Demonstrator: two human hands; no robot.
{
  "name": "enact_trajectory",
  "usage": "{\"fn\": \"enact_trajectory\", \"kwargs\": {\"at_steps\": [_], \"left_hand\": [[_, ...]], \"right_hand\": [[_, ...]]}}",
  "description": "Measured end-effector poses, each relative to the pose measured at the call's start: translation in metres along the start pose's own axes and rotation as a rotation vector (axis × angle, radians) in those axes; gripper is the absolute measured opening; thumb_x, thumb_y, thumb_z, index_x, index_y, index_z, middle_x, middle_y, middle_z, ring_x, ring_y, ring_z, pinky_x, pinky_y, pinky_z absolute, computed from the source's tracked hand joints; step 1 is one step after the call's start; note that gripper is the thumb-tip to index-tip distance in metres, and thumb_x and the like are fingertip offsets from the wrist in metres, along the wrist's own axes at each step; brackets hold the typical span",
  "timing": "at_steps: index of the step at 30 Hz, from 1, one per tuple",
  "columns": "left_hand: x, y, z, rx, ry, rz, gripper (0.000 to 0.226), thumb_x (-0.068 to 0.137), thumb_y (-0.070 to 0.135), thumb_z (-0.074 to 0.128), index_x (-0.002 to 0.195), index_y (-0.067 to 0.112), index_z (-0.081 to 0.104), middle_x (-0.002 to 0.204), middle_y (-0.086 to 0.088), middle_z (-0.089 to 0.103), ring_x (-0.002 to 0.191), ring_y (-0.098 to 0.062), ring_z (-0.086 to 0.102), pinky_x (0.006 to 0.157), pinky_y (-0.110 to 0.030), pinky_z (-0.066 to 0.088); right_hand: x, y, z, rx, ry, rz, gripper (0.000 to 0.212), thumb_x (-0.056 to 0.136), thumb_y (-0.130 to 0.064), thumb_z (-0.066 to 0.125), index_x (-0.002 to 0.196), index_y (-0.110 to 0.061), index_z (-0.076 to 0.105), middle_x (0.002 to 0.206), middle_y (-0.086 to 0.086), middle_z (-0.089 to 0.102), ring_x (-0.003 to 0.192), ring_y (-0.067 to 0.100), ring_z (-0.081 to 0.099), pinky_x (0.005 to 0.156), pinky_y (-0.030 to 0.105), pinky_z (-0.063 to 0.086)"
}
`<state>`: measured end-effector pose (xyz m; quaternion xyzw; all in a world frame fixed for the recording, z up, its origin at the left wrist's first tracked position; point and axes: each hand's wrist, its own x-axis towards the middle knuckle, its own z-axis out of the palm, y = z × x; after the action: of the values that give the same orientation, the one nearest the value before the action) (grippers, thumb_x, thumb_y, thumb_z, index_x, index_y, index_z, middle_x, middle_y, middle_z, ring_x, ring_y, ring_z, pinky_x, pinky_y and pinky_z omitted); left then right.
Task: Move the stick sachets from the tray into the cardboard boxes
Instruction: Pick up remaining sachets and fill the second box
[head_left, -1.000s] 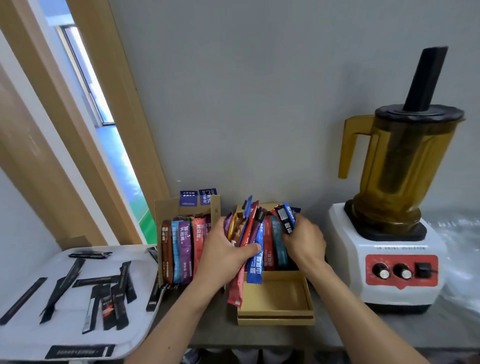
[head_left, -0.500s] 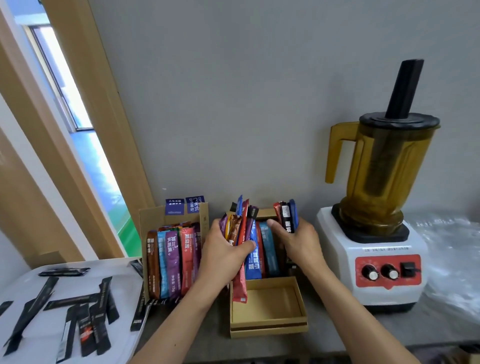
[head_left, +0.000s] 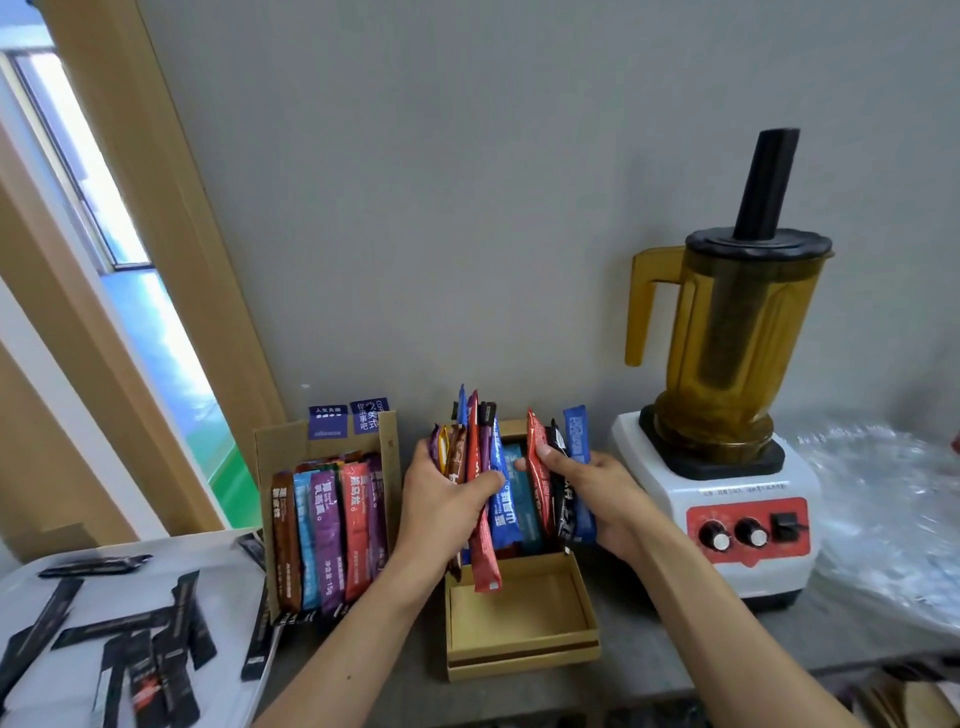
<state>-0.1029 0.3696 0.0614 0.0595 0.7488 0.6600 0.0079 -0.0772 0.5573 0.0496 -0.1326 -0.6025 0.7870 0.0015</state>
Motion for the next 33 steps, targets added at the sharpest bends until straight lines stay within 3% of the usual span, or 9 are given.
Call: {"fn": "enact_trajectory", "kwargs": {"at_steps": [5,11,14,18,21,24,27,30,33], "left_hand": [[0.007,0.003,-0.002,0.006,0.026,0.023,0.053,0.081,0.017,0.088,0.120,0.024,0.054,0.108,-0.002,0.073,0.091,-0.014,0.077,0.072,-0.031,0.063],[0.009,0.002,-0.004,0.015,0.020,0.021,0.048,0.080,0.018,0.089,0.111,0.032,0.054,0.106,-0.001,0.073,0.089,-0.013,0.077,0.073,-0.031,0.063],[0.005,-0.001,-0.004,-0.011,-0.022,0.005,0.062,0.074,0.021,0.094,0.123,0.022,0.056,0.109,-0.002,0.075,0.091,-0.014,0.078,0.075,-0.031,0.065],[0.000,-0.003,-0.004,0.010,-0.050,0.021,0.081,0.061,0.026,0.101,0.127,0.025,0.053,0.113,0.003,0.073,0.096,-0.011,0.077,0.075,-0.027,0.064],[0.000,-0.002,-0.007,0.047,-0.074,0.015,0.084,0.059,0.020,0.102,0.126,0.026,0.053,0.115,0.003,0.071,0.101,-0.011,0.074,0.073,-0.024,0.063],[-0.001,-0.002,-0.008,0.056,-0.124,-0.020,0.078,0.064,0.012,0.099,0.124,0.029,0.052,0.112,0.005,0.071,0.098,-0.009,0.074,0.066,-0.019,0.060],[0.000,-0.004,-0.007,0.085,-0.109,-0.030,0.079,0.066,0.011,0.098,0.127,0.028,0.051,0.111,0.006,0.070,0.096,-0.009,0.074,0.073,-0.024,0.063],[0.002,-0.007,-0.006,0.156,-0.080,-0.029,0.083,0.065,0.015,0.099,0.128,0.029,0.049,0.112,0.008,0.068,0.098,-0.008,0.071,0.080,-0.029,0.063],[0.003,-0.013,-0.004,0.210,-0.105,-0.016,0.083,0.064,0.016,0.100,0.129,0.028,0.049,0.115,0.007,0.068,0.101,-0.010,0.071,0.080,-0.026,0.061]], "right_hand": [[-0.002,-0.004,0.002,0.045,-0.090,0.089,0.038,0.098,-0.031,0.071,0.126,-0.007,0.063,0.111,0.018,0.078,0.102,0.036,0.077,0.094,0.054,0.060],[0.001,0.004,0.000,0.032,-0.079,0.075,0.042,0.096,-0.027,0.073,0.132,-0.008,0.060,0.114,0.018,0.078,0.104,0.036,0.077,0.097,0.056,0.058],[0.001,0.007,0.000,0.035,-0.100,0.052,0.042,0.096,-0.026,0.073,0.132,-0.006,0.061,0.115,0.019,0.077,0.106,0.038,0.076,0.099,0.057,0.057],[0.001,0.005,0.003,0.042,-0.118,0.025,0.040,0.098,-0.025,0.071,0.132,-0.007,0.062,0.118,0.018,0.077,0.107,0.037,0.075,0.097,0.056,0.058],[-0.002,-0.001,0.007,0.074,-0.128,0.025,0.033,0.100,-0.023,0.068,0.129,-0.007,0.064,0.116,0.018,0.077,0.106,0.036,0.076,0.092,0.054,0.060],[-0.001,-0.004,0.007,0.064,-0.104,0.037,0.033,0.099,-0.022,0.070,0.128,-0.008,0.062,0.114,0.017,0.078,0.105,0.035,0.076,0.093,0.055,0.060],[0.001,-0.007,0.010,0.013,-0.004,0.018,0.036,0.098,-0.026,0.071,0.130,-0.011,0.060,0.109,0.014,0.079,0.104,0.035,0.077,0.086,0.049,0.063],[0.003,-0.010,0.011,-0.103,0.172,-0.115,0.028,0.098,-0.034,0.070,0.119,-0.017,0.064,0.101,0.009,0.077,0.095,0.026,0.075,0.077,0.040,0.059],[0.001,-0.017,0.009,-0.235,0.168,-0.276,0.021,0.094,-0.036,0.075,0.106,-0.020,0.069,0.094,0.009,0.079,0.090,0.023,0.077,0.073,0.032,0.061]]}}
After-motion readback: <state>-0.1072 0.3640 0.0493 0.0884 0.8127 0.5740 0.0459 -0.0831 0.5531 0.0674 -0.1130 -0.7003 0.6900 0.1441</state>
